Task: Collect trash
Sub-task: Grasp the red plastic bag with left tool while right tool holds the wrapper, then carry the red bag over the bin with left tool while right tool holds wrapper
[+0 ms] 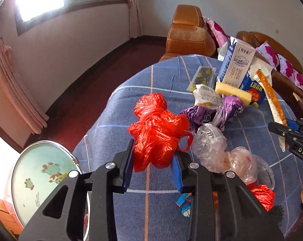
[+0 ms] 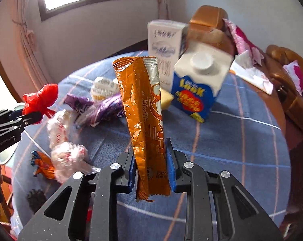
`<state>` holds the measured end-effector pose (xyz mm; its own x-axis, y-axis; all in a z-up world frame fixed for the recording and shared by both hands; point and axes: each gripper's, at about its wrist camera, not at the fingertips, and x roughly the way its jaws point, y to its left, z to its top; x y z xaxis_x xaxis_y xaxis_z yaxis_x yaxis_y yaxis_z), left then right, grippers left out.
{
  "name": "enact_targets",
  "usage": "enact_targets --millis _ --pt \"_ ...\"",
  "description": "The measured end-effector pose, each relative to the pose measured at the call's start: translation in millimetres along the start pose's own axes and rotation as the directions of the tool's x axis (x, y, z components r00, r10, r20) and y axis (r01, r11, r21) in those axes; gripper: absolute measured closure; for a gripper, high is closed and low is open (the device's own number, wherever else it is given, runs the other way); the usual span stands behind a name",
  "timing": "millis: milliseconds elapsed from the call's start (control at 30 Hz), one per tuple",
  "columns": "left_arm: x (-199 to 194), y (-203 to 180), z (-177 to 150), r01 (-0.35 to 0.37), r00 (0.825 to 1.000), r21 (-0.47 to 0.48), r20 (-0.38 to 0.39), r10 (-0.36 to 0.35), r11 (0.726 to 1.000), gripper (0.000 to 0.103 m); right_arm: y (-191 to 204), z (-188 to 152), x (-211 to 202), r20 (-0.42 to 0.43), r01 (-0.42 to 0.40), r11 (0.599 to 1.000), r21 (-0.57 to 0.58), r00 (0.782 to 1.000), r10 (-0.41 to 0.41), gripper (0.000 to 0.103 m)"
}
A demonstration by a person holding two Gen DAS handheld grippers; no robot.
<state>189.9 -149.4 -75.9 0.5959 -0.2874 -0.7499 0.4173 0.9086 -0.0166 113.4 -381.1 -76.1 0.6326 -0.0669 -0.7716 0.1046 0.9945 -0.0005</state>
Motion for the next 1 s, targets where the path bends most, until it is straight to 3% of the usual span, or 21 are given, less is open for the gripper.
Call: enact_targets --millis 267,1000 --pt "-36.8 2.9 -4.4 -0.020 0.998 0.009 0.057 0.019 1.000 0.070 11.5 -10.0 -32.6 0.045 0.043 0.999 -0.006 0.998 -0.042 0.076" --pt "-87.9 16.9 -48.7 -0.056 0.996 0.011 0.077 0.055 0.998 0.070 55.9 -35.6 -66.4 0.051 0.003 1.000 -0.012 0.999 -0.003 0.076"
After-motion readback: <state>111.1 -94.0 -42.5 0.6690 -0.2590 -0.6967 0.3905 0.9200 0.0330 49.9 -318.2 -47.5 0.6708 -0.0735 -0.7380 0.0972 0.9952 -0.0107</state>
